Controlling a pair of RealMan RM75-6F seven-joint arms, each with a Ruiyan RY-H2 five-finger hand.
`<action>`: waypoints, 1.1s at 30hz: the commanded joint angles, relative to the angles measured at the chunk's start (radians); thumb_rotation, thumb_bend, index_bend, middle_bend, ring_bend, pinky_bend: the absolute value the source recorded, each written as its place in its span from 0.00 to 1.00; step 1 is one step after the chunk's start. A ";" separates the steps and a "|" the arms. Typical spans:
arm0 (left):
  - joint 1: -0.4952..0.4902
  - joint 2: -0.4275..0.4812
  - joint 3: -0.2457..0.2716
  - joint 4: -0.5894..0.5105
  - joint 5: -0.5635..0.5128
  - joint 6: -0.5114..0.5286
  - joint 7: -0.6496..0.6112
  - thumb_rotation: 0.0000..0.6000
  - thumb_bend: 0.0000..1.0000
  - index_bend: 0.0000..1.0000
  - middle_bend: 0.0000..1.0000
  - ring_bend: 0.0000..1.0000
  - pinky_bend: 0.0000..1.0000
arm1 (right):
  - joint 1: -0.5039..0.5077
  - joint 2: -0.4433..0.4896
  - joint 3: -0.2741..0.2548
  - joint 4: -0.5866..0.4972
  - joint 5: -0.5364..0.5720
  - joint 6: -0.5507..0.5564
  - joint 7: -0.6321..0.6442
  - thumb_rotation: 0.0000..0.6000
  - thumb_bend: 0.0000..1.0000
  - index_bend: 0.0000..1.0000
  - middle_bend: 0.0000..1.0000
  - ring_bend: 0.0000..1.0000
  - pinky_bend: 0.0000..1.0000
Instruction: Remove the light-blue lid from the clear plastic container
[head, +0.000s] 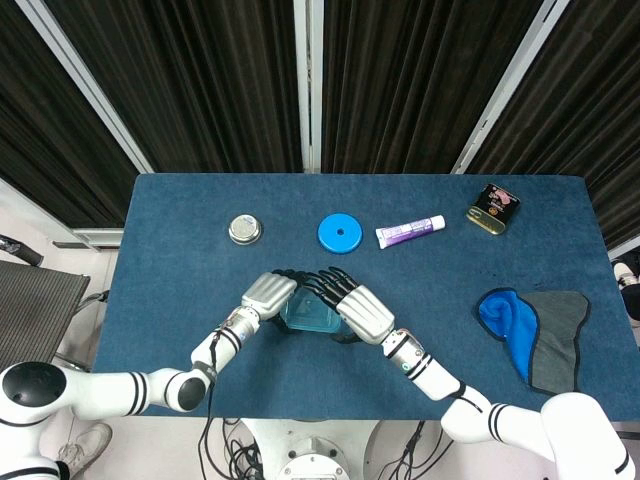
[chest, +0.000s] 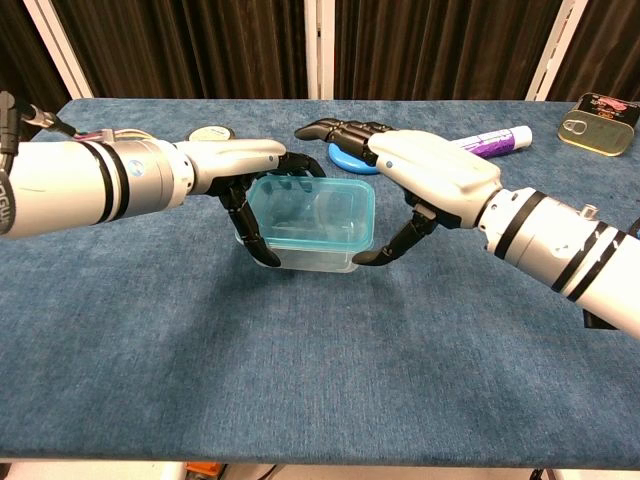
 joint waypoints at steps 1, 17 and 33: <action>-0.002 0.000 0.001 0.002 -0.002 -0.004 -0.002 1.00 0.00 0.18 0.20 0.14 0.21 | 0.006 -0.006 0.000 0.009 0.003 -0.005 -0.001 1.00 0.03 0.00 0.00 0.00 0.00; -0.012 0.002 0.013 0.007 0.002 -0.001 0.003 1.00 0.00 0.18 0.20 0.14 0.21 | 0.030 -0.028 0.018 0.043 0.023 0.008 0.026 1.00 0.03 0.00 0.00 0.00 0.00; -0.032 -0.016 0.031 0.010 -0.018 0.042 0.080 1.00 0.00 0.18 0.20 0.14 0.21 | 0.037 0.000 0.031 0.010 0.043 0.019 0.038 1.00 0.03 0.00 0.00 0.00 0.00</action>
